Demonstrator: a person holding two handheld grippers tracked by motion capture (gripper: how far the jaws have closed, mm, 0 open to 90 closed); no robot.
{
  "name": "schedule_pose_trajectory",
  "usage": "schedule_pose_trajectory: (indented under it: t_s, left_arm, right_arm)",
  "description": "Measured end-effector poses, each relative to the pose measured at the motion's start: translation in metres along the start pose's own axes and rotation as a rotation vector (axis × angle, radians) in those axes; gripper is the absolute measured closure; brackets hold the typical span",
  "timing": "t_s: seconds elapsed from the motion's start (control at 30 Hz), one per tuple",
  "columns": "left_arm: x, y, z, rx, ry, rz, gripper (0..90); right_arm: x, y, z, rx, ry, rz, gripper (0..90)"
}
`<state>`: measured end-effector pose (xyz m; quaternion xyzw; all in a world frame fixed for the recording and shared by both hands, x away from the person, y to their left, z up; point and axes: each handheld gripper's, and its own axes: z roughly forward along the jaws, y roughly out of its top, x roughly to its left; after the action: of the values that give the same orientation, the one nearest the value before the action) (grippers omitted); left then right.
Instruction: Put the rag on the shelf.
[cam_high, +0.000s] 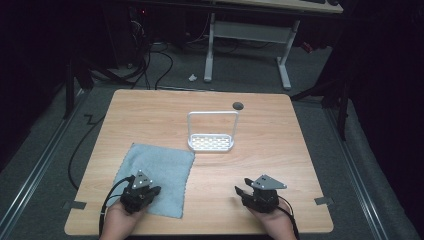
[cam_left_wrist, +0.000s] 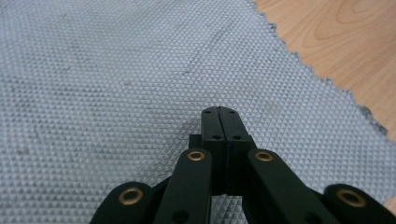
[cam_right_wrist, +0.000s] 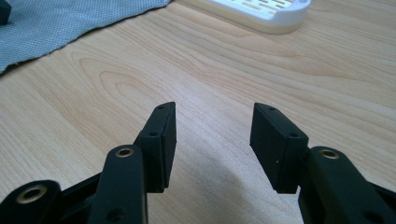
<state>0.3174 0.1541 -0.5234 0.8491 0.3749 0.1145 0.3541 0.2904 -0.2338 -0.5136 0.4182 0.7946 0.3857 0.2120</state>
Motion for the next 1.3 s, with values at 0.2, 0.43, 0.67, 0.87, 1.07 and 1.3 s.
schedule_pose_trajectory:
  t_s: [0.2, 0.43, 0.67, 0.87, 1.07, 1.3]
  left_arm:
    - [-0.04, 0.004, 0.007, 0.007, -0.075, 0.11, 89.8]
    - [-0.072, 0.012, 0.018, 0.009, -0.156, 0.171, 89.6]
    - [-0.046, 0.009, -0.008, -0.06, -0.088, 0.09, 83.6]
    - [-0.006, -0.015, -0.031, -0.084, 0.038, -0.041, 80.3]
    - [0.007, -0.032, -0.031, -0.061, 0.083, -0.106, 82.6]
    - [0.003, -0.032, -0.024, -0.053, 0.117, -0.088, 82.8]
  right_arm:
    - [0.003, 0.0, 0.002, 0.002, 0.009, -0.009, 52.5]
    - [0.008, 0.002, 0.004, -0.005, 0.038, -0.036, 55.3]
    - [0.025, 0.011, 0.014, -0.018, 0.096, -0.089, 59.3]
    - [0.046, 0.03, 0.039, -0.025, 0.177, -0.128, 74.4]
    - [0.066, 0.047, 0.063, 0.002, 0.173, -0.199, 90.0]
    - [0.069, 0.046, 0.083, 0.097, 0.177, -0.23, 90.0]
